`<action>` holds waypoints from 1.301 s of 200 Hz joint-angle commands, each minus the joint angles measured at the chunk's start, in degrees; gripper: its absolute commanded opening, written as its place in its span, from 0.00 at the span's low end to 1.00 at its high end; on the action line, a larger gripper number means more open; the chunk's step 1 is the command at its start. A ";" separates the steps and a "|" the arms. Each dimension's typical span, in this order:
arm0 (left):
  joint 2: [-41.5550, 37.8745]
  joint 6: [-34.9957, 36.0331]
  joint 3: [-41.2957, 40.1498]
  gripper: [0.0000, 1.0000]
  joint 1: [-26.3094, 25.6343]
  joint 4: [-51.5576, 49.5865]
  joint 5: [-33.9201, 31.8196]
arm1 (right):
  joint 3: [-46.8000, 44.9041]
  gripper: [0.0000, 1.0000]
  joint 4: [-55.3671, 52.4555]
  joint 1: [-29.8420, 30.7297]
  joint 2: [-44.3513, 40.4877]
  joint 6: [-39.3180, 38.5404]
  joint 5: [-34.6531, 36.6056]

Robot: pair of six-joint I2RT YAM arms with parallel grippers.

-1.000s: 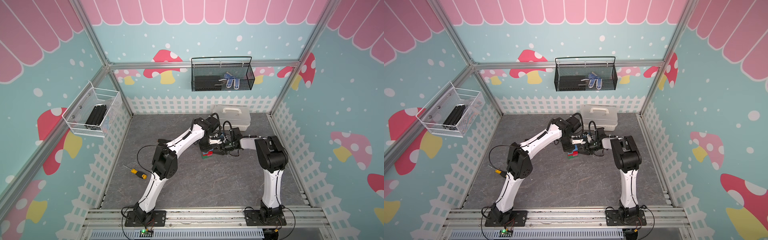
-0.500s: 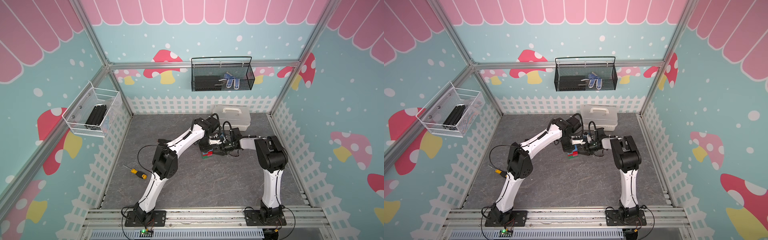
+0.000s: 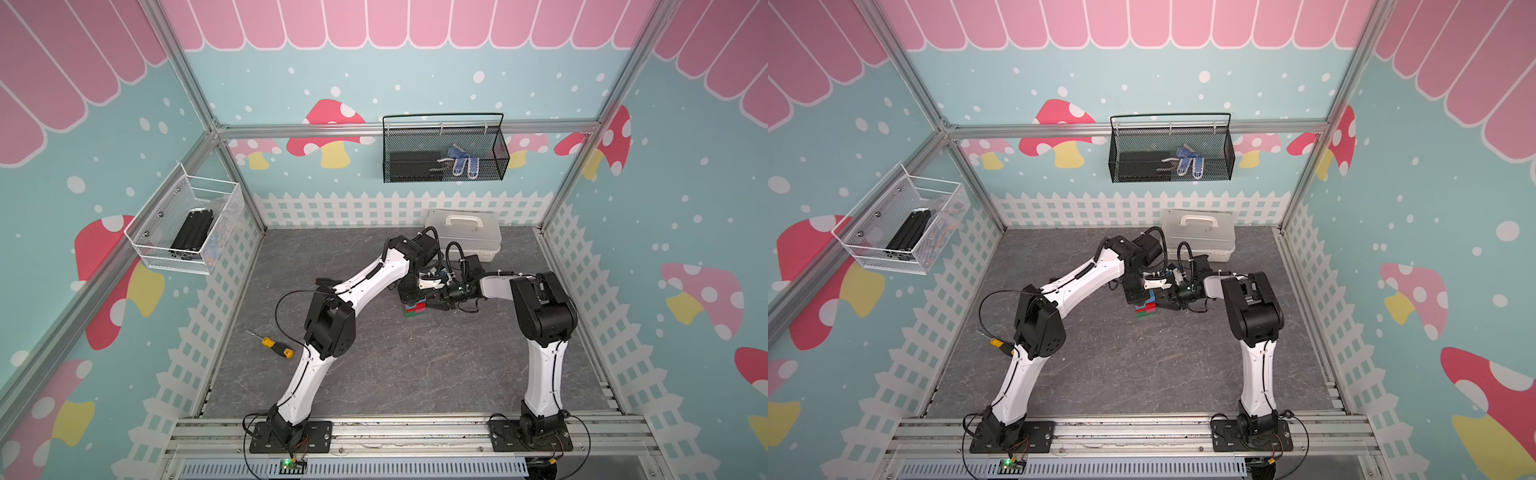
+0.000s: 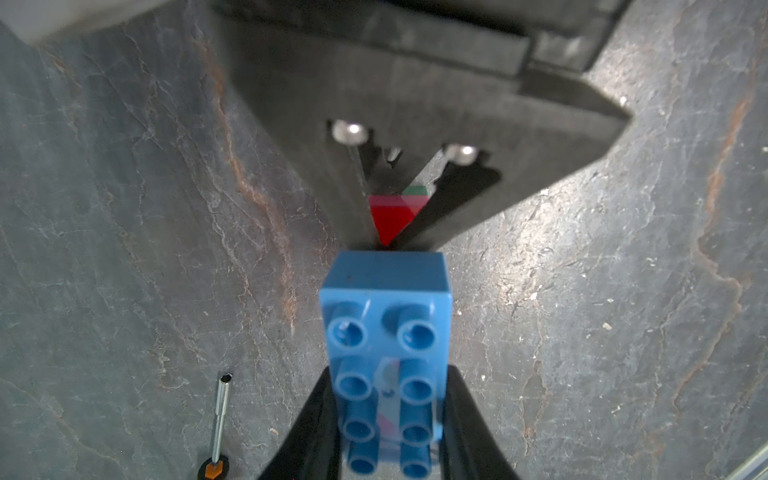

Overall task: Assemble the number 5 with lego
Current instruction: Adjust the lego brick at the center of the board.

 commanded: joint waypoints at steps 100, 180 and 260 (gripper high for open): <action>2.42 -0.24 -5.27 0.00 -0.27 -0.46 1.58 | -0.72 0.41 -3.02 0.23 1.12 -0.83 3.84; 3.69 -0.96 -6.32 0.00 -0.93 -0.35 2.21 | -0.52 0.47 -3.25 0.24 1.71 -1.36 3.61; 2.97 -0.84 -4.66 0.00 -0.89 0.00 0.83 | -0.54 0.39 -2.57 -0.02 0.87 -0.85 2.87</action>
